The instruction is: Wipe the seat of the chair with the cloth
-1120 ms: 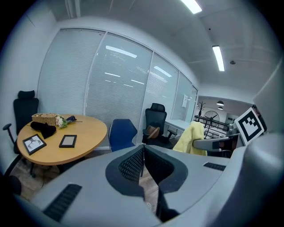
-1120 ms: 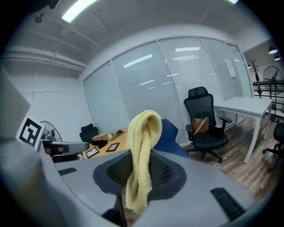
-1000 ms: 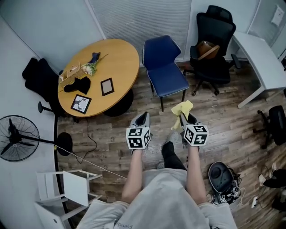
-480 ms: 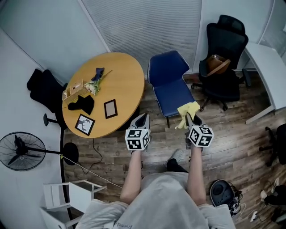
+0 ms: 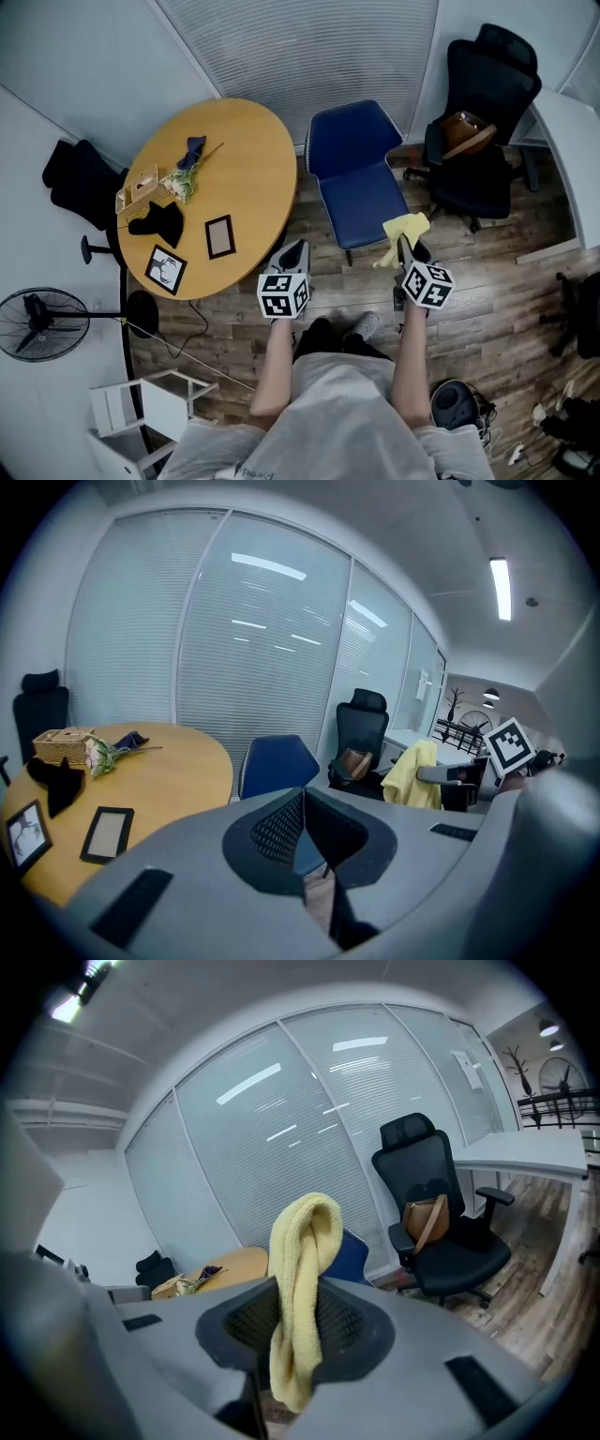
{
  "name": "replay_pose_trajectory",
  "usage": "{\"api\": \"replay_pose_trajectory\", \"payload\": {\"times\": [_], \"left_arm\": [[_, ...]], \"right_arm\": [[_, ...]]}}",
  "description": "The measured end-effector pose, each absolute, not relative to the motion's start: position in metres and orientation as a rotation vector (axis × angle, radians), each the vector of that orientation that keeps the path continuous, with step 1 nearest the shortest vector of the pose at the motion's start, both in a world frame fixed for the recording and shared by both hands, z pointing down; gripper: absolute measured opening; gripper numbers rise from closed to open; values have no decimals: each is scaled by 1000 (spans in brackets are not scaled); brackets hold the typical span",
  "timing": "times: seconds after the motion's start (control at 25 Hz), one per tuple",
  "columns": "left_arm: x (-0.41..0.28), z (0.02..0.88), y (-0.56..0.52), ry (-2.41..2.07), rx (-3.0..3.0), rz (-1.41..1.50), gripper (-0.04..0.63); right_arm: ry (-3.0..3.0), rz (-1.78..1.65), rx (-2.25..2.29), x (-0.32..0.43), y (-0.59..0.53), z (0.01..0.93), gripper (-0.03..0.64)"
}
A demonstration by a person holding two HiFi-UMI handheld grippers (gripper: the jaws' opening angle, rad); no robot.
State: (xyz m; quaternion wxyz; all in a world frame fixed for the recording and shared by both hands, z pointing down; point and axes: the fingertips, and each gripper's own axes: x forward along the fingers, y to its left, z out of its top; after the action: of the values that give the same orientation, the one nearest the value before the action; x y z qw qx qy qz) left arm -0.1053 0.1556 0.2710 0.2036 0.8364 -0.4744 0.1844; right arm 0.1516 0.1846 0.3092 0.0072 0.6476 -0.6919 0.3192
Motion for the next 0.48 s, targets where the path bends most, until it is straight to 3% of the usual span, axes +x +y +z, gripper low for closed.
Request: {"api": "replay_pose_trajectory", "payload": {"times": [0.48], "left_arm": [[-87,318,32,-1202,2294,506,29]], "right_arm": [[-2007,1043,2019,155,95,355,103]]}}
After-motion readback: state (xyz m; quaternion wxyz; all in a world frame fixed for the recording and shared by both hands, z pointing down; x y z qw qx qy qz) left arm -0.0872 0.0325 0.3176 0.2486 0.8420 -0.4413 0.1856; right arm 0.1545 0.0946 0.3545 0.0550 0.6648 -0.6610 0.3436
